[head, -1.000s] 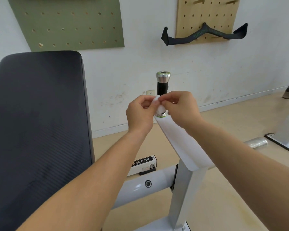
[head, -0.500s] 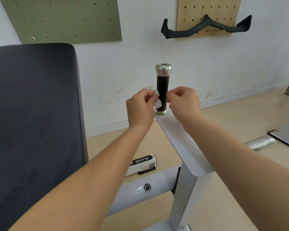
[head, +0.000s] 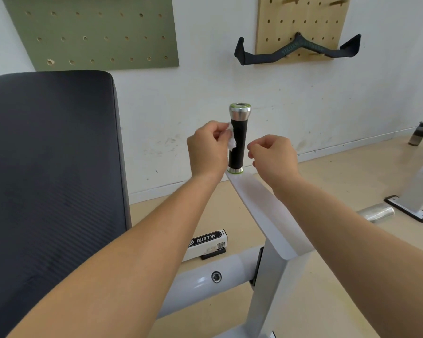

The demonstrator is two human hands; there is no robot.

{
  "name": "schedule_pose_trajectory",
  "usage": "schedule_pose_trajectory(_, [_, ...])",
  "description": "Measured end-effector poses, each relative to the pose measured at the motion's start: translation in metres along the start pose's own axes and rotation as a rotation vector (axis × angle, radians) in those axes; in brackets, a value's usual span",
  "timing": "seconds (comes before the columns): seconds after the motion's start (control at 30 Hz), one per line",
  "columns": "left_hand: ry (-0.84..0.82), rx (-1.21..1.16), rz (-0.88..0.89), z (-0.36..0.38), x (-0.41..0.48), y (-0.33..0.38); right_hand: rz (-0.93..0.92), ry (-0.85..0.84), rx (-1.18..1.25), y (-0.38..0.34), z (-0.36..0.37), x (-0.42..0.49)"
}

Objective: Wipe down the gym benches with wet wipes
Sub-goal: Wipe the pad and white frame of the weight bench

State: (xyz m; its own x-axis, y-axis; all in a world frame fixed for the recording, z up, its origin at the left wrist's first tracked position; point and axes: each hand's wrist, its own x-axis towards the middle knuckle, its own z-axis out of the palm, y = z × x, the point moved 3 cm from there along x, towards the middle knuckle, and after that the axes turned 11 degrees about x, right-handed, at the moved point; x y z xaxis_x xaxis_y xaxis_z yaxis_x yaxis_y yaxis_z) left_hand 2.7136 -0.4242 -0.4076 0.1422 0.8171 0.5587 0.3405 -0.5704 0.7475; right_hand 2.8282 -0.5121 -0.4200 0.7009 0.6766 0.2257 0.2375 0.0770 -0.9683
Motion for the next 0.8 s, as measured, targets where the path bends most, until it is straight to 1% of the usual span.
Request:
schedule_pose_trajectory(0.13, [-0.149, 0.098, -0.019, 0.005, -0.015, -0.025, 0.005, -0.001, -0.027, 0.003, 0.001, -0.003])
schedule_pose_trajectory(0.2, [-0.214, 0.118, -0.032, 0.002, -0.021, -0.030, 0.006, -0.033, -0.044, 0.005, 0.002, -0.007])
schedule_pose_trajectory(0.3, [-0.225, 0.050, -0.069, -0.009, -0.028, -0.027, -0.035, -0.124, -0.025, 0.005, 0.006, -0.016])
schedule_pose_trajectory(0.4, [-0.180, -0.064, -0.116, -0.016, -0.035, -0.021, -0.069, -0.230, 0.091, 0.005, 0.009, -0.024])
schedule_pose_trajectory(0.5, [-0.192, -0.182, -0.139, -0.016, -0.037, -0.012, -0.088, -0.224, 0.186, 0.001, 0.005, -0.025])
schedule_pose_trajectory(0.6, [-0.235, -0.237, -0.136, -0.016, -0.034, -0.002, -0.093, -0.225, 0.227, -0.002, -0.001, -0.016])
schedule_pose_trajectory(0.63, [-0.240, -0.234, -0.131, -0.017, -0.031, 0.000, -0.096, -0.196, 0.222, -0.003, -0.002, -0.011])
schedule_pose_trajectory(0.67, [-0.234, -0.216, -0.125, -0.018, -0.028, 0.000, -0.103, -0.129, 0.218, -0.004, -0.002, -0.005])
schedule_pose_trajectory(0.73, [-0.198, -0.161, -0.116, -0.022, -0.020, -0.002, -0.128, 0.071, 0.226, -0.010, -0.004, 0.005])
schedule_pose_trajectory(0.77, [-0.181, -0.137, -0.120, -0.023, -0.016, -0.005, -0.145, 0.146, 0.237, -0.014, -0.002, 0.008])
schedule_pose_trajectory(0.8, [-0.173, -0.119, -0.134, -0.024, -0.013, -0.009, -0.168, 0.179, 0.229, -0.018, 0.002, 0.010])
